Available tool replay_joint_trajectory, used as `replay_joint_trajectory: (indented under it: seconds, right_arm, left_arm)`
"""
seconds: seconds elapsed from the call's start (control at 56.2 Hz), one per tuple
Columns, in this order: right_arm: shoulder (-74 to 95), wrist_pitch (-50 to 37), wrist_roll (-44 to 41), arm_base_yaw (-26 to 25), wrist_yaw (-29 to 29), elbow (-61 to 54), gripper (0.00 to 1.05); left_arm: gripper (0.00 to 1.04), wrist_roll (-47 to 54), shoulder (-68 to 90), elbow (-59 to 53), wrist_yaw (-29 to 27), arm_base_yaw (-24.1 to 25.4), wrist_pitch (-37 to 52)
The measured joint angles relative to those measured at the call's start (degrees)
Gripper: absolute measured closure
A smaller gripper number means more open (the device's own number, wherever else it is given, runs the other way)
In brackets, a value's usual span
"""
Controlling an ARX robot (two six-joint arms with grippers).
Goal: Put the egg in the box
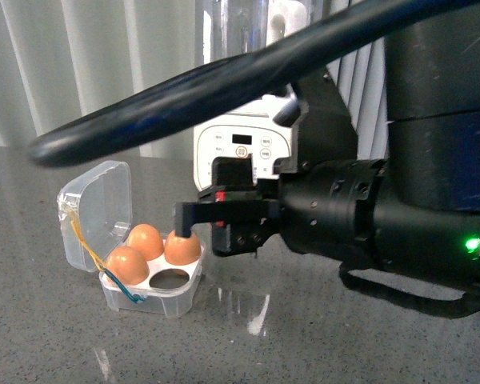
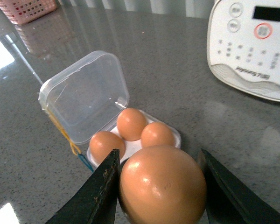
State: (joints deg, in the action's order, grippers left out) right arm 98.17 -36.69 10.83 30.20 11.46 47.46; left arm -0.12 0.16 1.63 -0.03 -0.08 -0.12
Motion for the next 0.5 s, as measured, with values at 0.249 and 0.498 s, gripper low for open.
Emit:
replay_joint_trajectory:
  seconds: [0.249,0.498]
  right_arm:
    - [4.9,-0.1,1.3,3.0,-0.7,1.5,0.62]
    - [8.7,1.4,2.4,2.3,-1.8,5.5,0.62]
  left_arm:
    - [0.07,0.0,0.0,0.0,0.0,0.0,0.0]
    - [0.07,0.0,0.0,0.0,0.0,0.0,0.0]
